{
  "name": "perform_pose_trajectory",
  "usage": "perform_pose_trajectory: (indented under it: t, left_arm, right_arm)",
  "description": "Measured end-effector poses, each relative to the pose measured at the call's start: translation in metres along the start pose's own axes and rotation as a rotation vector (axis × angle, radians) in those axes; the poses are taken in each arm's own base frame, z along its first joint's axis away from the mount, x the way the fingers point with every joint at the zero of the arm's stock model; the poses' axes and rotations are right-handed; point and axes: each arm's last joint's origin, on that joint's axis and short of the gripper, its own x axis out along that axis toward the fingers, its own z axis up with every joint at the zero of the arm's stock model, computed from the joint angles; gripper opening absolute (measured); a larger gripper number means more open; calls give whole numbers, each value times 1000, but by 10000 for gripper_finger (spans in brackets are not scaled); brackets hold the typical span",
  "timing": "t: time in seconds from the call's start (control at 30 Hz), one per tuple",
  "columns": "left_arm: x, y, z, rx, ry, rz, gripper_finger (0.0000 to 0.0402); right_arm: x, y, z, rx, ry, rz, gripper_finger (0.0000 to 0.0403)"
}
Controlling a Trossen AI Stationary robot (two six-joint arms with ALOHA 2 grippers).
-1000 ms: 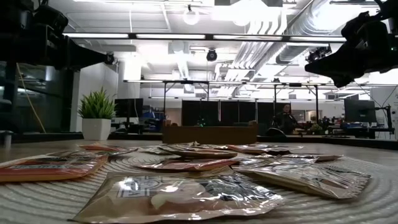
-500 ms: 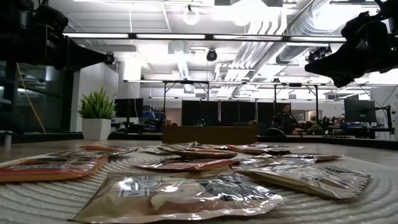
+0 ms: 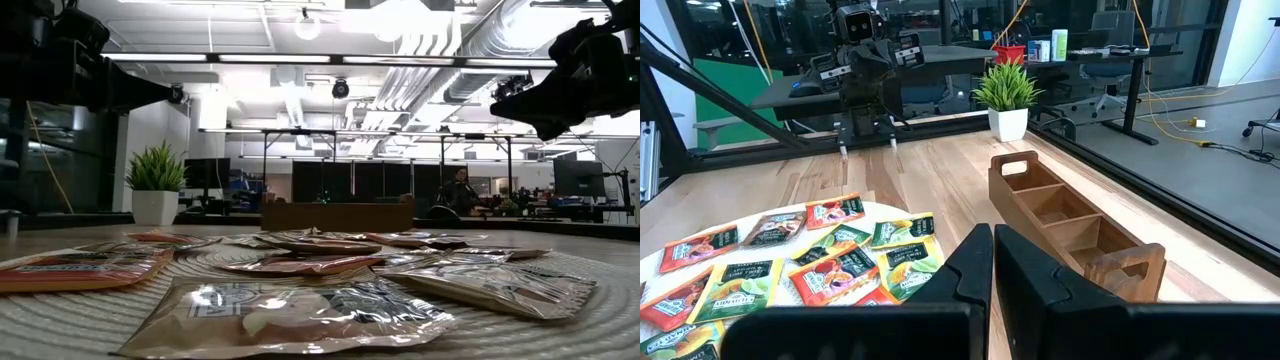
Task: Pick & Place Tea
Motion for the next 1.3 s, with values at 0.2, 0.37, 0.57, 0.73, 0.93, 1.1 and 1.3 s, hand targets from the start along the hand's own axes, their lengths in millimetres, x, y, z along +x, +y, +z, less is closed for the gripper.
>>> perform_pose_trajectory:
  t: [0.2,0.37,0.57,0.73,0.93,1.1,1.3]
  left_arm:
    - [0,0,0,-1,-2,0,0]
    - [0,0,2,-4,-19,8,0]
    - [0,0,2,-5,-23,7,0]
    - [0,1,2,-6,-25,9,0]
    - [0,2,3,-9,-20,66,0]
    - [-1,3,6,-33,-21,69,0]
    - [1,1,7,-105,10,-4,1]
  right_arm:
    - [0,0,0,0,-1,0,12]
    - [0,0,0,0,-1,0,12]
    - [0,0,0,0,0,-1,12]
    - [0,0,0,0,0,0,12]
    - [0,0,0,0,0,0,12]
    - [0,0,0,0,0,0,12]
    - [0,0,0,0,-1,0,12]
